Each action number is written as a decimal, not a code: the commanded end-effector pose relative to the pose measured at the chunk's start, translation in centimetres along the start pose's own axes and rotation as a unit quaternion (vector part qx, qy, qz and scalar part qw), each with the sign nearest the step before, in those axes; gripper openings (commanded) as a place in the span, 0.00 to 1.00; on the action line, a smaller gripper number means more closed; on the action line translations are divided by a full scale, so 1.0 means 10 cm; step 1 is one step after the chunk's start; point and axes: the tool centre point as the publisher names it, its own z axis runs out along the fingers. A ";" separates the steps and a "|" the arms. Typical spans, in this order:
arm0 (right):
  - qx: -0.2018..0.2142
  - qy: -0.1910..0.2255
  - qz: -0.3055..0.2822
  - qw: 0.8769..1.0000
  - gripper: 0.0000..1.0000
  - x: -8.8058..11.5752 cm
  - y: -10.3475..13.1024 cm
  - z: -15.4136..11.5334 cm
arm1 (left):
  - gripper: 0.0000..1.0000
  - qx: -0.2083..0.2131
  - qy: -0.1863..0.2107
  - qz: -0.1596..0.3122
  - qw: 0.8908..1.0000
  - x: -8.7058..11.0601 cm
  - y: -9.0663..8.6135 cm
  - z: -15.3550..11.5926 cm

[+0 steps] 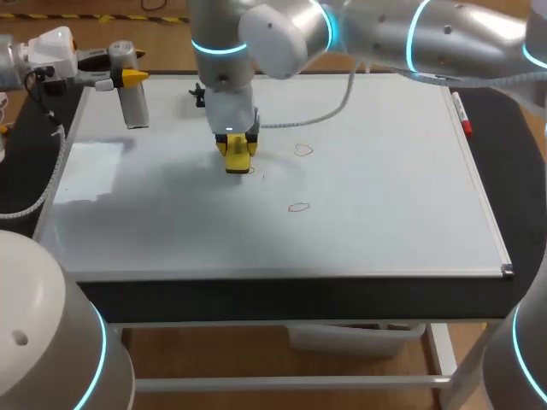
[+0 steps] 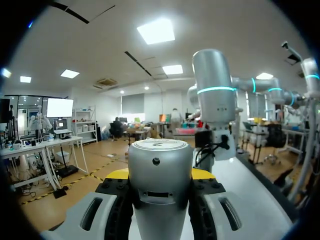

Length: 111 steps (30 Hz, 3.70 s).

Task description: Pick up the inspection probe, press it on each red-marked spot on the whiteboard one by one, put down the probe, pick up the eraser, and wipe off all the red marks.

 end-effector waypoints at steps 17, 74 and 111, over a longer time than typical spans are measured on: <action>0.005 -0.010 0.001 1.000 0.00 0.00 0.10 0.12 | 0.00 0.000 -0.002 0.001 1.000 0.01 -0.01 0.01; -0.014 0.000 0.050 0.999 0.00 0.56 -0.02 0.37 | 0.00 0.000 -0.002 0.001 1.000 0.01 -0.01 0.01; -0.015 -0.037 0.240 0.970 0.00 2.80 -0.44 -0.23 | 0.00 0.000 -0.002 0.001 1.000 0.01 -0.01 0.01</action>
